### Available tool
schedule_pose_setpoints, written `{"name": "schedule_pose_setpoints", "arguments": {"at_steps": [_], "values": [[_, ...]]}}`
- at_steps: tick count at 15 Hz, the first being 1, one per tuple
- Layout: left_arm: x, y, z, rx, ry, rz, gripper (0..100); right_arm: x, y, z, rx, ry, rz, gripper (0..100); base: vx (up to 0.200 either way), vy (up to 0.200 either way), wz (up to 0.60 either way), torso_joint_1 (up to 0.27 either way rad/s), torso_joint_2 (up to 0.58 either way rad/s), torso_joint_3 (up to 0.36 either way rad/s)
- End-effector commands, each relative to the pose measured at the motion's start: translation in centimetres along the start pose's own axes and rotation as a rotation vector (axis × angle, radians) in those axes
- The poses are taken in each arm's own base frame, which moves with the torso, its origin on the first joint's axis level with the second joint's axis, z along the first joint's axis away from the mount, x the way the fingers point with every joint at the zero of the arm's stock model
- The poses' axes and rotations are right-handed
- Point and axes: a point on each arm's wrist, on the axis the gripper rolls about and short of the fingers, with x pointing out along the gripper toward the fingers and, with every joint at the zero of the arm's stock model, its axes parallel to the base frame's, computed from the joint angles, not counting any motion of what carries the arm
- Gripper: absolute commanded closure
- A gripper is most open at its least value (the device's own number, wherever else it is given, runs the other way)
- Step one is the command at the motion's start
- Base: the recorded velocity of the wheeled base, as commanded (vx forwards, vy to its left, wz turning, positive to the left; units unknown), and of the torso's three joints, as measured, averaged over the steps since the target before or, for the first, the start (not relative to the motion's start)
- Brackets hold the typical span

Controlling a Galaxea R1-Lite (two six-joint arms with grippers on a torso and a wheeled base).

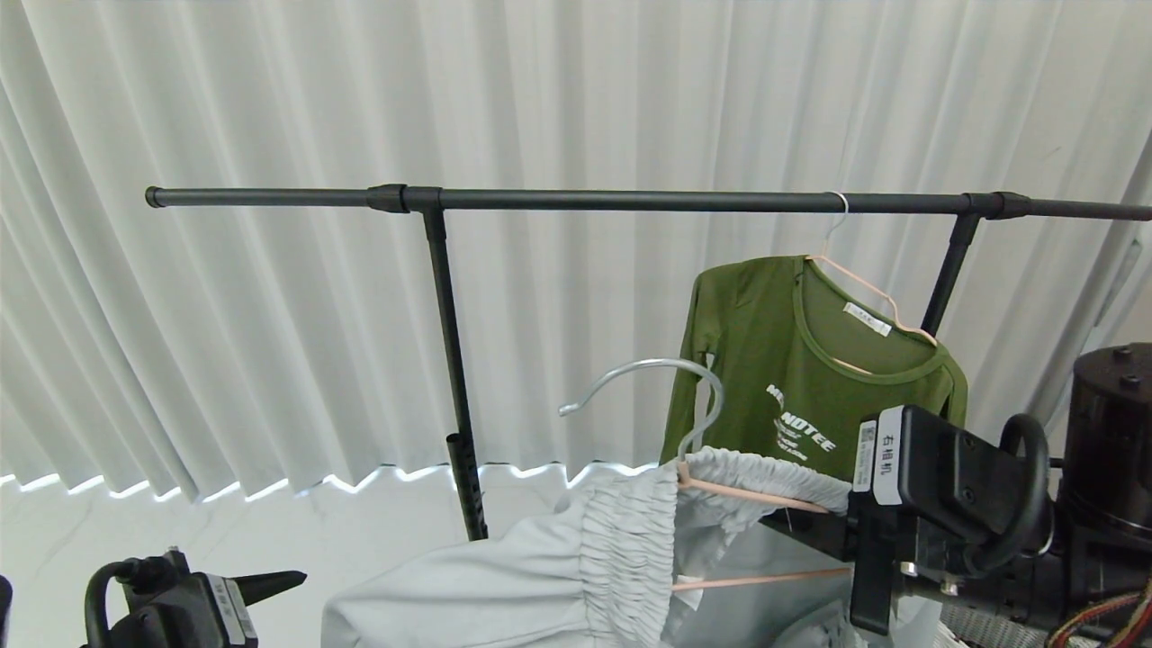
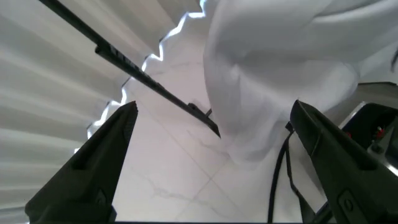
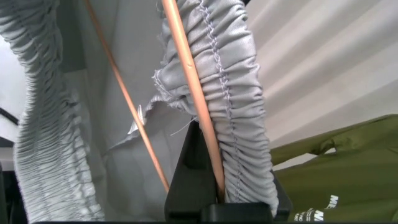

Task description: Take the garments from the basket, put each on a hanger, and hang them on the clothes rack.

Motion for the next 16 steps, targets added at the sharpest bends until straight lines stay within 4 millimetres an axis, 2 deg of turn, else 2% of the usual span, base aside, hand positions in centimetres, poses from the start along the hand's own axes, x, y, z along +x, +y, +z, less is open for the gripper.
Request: {"name": "schedule_pose_setpoints", "arguments": {"at_steps": [1, 2, 6, 11, 16], "values": [[0.6, 0.1, 0.0, -0.011, 0.032, -0.010, 0, -0.2, 0.1, 0.2, -0.003, -0.009, 0.001, 100, 0.000, 0.000, 0.00, 0.000, 0.00, 0.000], [0.8, 0.2, 0.0, -0.016, 0.042, -0.013, 100, -0.2, 0.0, 0.3, -0.004, -0.012, 0.000, 100, 0.000, 0.000, 0.00, 0.000, 0.00, 0.000], [0.9, 0.6, -0.2, -0.040, 0.071, 0.019, 100, -0.5, 0.1, 0.3, -0.004, -0.016, -0.004, 100, 0.000, 0.000, 0.00, 0.000, 0.00, 0.000], [0.3, 3.0, -1.8, -0.203, 0.173, 0.244, 100, -1.0, -0.6, 0.0, 0.006, -0.004, -0.050, 100, 0.000, 0.000, 0.00, 0.000, 0.00, 0.000], [0.1, 3.0, -1.9, -0.190, 0.173, 0.255, 100, -1.2, -0.8, 0.1, 0.009, -0.007, -0.058, 100, 0.000, 0.000, 0.00, 0.000, 0.00, 0.000]]}}
